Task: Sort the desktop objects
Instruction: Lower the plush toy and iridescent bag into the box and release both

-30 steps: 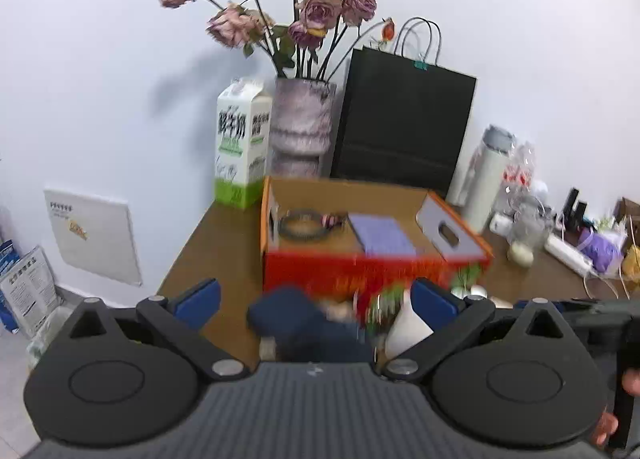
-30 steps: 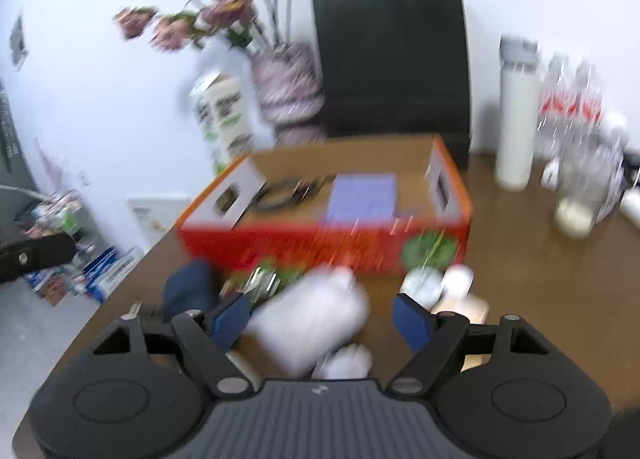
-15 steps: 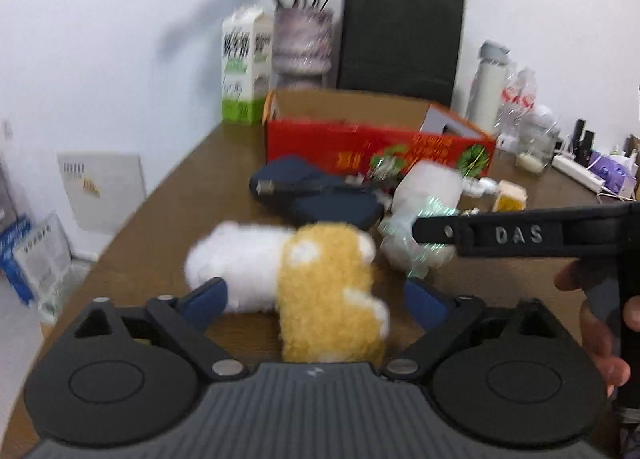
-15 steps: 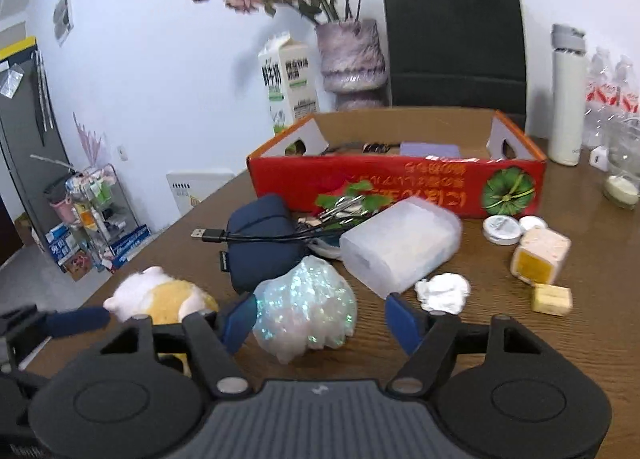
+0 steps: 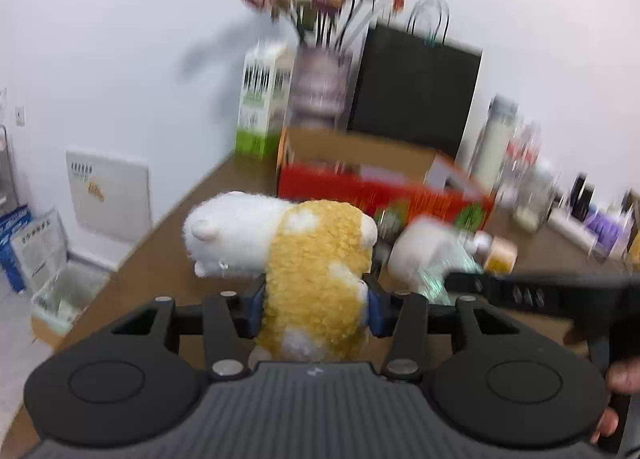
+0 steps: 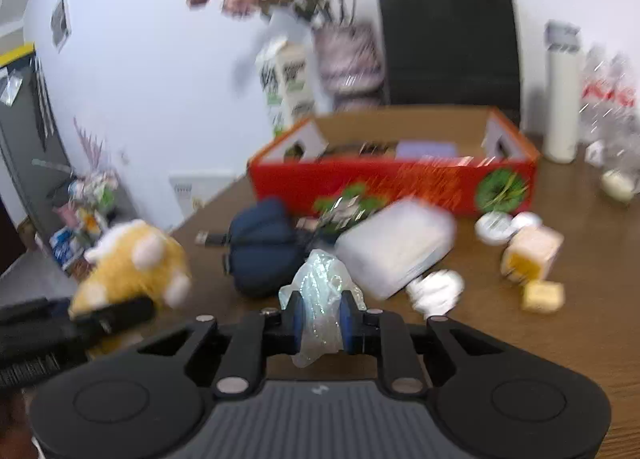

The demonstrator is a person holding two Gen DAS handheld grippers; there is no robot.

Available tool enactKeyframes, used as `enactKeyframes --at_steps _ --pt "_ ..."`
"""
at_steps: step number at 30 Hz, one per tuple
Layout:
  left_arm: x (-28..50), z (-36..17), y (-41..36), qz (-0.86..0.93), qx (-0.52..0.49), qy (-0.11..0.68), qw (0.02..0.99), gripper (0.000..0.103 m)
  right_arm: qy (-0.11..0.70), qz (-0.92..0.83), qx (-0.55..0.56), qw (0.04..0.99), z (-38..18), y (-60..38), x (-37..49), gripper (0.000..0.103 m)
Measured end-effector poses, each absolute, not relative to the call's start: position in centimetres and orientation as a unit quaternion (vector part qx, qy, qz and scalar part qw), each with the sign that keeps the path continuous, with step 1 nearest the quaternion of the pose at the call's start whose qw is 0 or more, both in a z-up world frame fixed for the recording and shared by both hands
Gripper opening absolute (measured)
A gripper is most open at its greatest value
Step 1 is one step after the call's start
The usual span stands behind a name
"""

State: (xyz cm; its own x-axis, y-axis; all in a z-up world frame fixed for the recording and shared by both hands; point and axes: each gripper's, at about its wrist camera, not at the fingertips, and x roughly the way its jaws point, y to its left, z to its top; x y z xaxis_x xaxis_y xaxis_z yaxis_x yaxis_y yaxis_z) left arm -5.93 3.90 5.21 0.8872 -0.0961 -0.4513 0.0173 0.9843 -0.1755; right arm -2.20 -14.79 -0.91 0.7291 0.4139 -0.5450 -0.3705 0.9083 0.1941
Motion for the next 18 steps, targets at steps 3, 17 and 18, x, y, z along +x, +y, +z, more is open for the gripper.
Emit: enactKeyframes --at_steps 3,17,18 --pt "-5.0 7.3 4.1 -0.035 -0.097 0.212 0.972 0.048 0.273 0.196 0.048 0.941 1.0 -16.8 -2.5 0.015" --pt "13.1 15.9 3.2 -0.103 -0.142 0.212 0.961 0.049 0.189 0.145 0.056 0.97 10.4 -22.3 10.1 0.014" --pt "15.1 16.1 2.5 -0.111 -0.142 0.223 0.958 0.049 0.191 0.137 0.05 0.971 10.8 -22.1 12.0 0.014"
